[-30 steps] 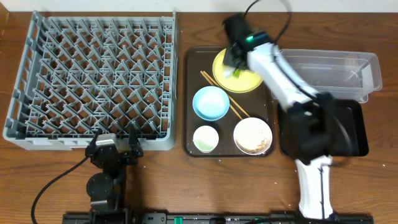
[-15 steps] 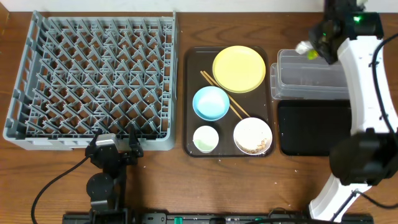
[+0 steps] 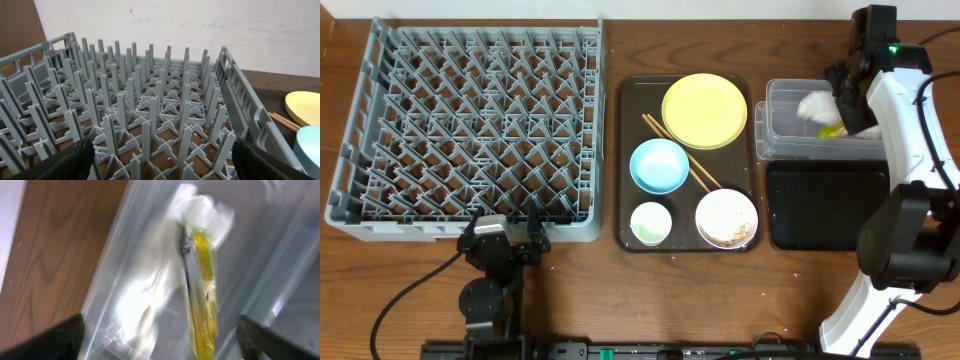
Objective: Sort waste into correct bins and load items into the dishwasher
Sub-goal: 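Carry the wrapper right and drop it into the clear bin, then move the right gripper to the pink rice bowl and grasp it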
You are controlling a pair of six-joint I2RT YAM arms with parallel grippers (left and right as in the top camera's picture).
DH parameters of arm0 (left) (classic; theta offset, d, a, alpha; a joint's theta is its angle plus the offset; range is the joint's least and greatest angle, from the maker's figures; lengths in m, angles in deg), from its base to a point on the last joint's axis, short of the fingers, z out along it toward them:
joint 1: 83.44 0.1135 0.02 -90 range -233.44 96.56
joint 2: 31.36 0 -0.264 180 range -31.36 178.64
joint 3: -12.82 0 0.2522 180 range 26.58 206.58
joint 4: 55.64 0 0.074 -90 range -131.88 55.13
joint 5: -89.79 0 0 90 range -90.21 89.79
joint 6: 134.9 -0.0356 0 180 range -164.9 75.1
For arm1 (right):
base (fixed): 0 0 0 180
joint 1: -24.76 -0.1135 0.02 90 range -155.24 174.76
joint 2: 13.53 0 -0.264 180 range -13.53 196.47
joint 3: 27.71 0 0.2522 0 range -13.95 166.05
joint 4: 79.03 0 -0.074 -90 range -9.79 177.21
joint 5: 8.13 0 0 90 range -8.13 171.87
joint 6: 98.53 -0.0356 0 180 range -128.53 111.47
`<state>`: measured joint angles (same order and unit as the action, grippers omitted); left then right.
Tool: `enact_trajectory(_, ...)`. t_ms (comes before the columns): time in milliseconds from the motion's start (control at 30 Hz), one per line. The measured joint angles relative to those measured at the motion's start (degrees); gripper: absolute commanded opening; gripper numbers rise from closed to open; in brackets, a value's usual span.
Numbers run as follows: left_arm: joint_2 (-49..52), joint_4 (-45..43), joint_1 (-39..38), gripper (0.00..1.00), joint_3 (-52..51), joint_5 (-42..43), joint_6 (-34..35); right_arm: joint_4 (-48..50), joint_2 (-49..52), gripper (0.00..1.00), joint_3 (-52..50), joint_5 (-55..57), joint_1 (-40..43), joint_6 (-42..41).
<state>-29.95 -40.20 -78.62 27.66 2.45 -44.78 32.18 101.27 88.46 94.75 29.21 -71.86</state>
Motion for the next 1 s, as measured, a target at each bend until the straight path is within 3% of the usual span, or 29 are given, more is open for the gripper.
enact_trajectory(367,0.0,0.02,0.02,0.89,0.0,0.02,0.02,2.78,-4.46,0.99,2.89,-8.07,-5.14,27.52)
enact_trajectory(533,0.0,0.02,0.02,0.89,-0.02,0.02,0.02,1.77,-9.53,0.98,4.17,-13.35,-13.38,38.62)
enact_trajectory(767,0.0,0.02,0.02,0.89,0.0,0.02,0.0,0.26,-9.38,0.99,3.93,-15.65,-25.62,43.65)
enact_trajectory(900,0.0,0.0,0.0,0.89,0.0,0.0,0.02,-4.59,-7.87,0.94,3.1,-14.75,-29.81,42.12)
enact_trajectory(1000,0.0,0.0,0.0,0.89,0.0,0.0,0.02,-10.64,-6.38,0.83,1.81,-14.51,-30.45,40.13)
